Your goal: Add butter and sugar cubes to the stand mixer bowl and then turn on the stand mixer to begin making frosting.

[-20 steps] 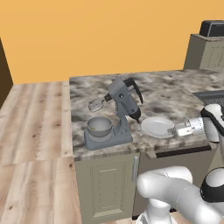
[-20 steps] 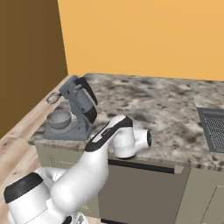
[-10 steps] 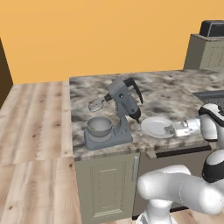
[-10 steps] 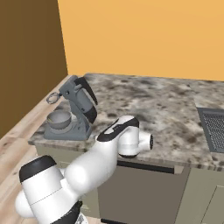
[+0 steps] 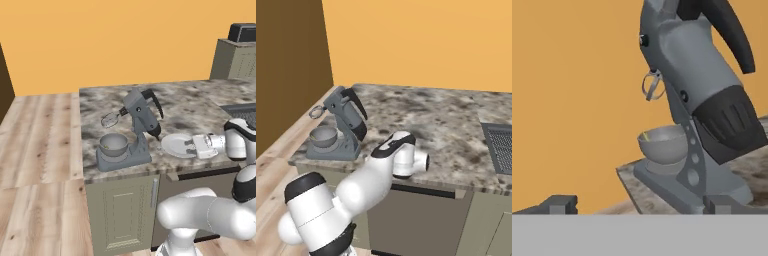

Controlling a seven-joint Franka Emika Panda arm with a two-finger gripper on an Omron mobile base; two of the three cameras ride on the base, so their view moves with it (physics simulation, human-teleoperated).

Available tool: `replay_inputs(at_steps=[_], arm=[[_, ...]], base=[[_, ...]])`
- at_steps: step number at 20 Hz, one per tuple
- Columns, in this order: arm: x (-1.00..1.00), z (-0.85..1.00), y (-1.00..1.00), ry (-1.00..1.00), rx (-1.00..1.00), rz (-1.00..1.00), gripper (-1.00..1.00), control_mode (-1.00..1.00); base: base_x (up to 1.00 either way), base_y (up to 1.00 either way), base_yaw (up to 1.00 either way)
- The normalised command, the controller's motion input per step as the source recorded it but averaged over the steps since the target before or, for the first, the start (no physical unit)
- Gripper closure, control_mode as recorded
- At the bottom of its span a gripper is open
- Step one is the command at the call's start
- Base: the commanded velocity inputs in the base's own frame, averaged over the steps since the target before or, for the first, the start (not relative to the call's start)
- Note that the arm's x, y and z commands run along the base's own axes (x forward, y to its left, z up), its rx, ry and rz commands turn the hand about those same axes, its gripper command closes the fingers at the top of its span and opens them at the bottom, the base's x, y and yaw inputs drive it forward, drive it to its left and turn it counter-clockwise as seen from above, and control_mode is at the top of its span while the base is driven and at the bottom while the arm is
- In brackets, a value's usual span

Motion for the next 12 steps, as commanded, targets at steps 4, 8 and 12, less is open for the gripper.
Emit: replay_inputs(at_steps=[4, 8, 12], arm=[[0.17, -0.03, 0.21, -0.08, -0.12, 0.0, -1.0, -1.0], [0.25, -0.13, 0.16, 0.0, -0.14, 0.0, -1.0, -1.0], [0.19, -0.16, 0.21, 0.0, -0.12, 0.0, -1.0, -1.0]], base=[[0.0, 0.0, 0.0], [0.0, 0.0, 0.0], [0.0, 0.0, 0.0]])
